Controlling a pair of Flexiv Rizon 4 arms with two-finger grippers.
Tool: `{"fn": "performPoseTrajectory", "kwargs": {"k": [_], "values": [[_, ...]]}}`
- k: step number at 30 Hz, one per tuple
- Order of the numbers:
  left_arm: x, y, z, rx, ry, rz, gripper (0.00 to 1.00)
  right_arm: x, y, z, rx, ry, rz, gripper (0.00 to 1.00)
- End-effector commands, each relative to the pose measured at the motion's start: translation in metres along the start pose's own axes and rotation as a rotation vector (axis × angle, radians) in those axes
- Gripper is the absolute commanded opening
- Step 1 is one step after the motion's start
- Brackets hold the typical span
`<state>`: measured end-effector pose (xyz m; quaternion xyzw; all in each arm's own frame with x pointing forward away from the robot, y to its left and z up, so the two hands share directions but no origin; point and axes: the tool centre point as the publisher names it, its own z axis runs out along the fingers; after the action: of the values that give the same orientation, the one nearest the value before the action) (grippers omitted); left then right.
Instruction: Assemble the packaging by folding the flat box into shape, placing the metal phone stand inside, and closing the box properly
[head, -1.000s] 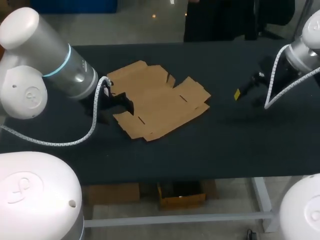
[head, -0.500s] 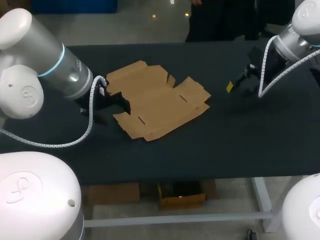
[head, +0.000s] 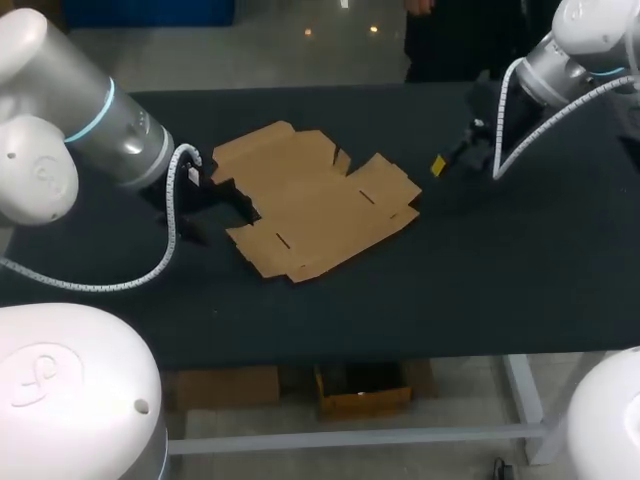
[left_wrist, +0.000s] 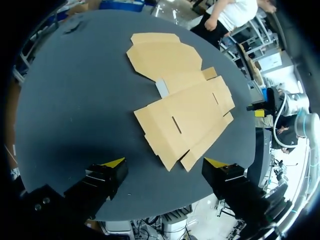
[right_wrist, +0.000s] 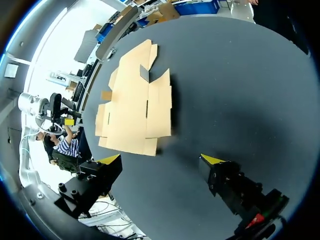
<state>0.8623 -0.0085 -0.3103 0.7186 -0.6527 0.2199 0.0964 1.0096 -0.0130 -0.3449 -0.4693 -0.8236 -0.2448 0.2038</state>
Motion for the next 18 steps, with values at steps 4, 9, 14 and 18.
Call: {"fn": "performPoseTrajectory", "kwargs": {"k": [4, 9, 14, 18], "values": [[-0.001, -0.011, 0.002, -0.021, 0.003, 0.010, 1.00, -0.007, 0.019, 0.013, 0.111, 0.014, -0.050, 1.00], [-0.002, -0.016, 0.003, -0.023, 0.009, 0.014, 1.00, -0.008, 0.030, 0.020, 0.128, 0.030, -0.067, 1.00], [-0.002, -0.023, 0.002, -0.029, 0.012, 0.016, 1.00, -0.008, 0.030, 0.020, 0.128, 0.030, -0.067, 1.00], [-0.002, -0.023, 0.002, -0.029, 0.012, 0.016, 1.00, -0.008, 0.030, 0.020, 0.128, 0.030, -0.067, 1.00]]}}
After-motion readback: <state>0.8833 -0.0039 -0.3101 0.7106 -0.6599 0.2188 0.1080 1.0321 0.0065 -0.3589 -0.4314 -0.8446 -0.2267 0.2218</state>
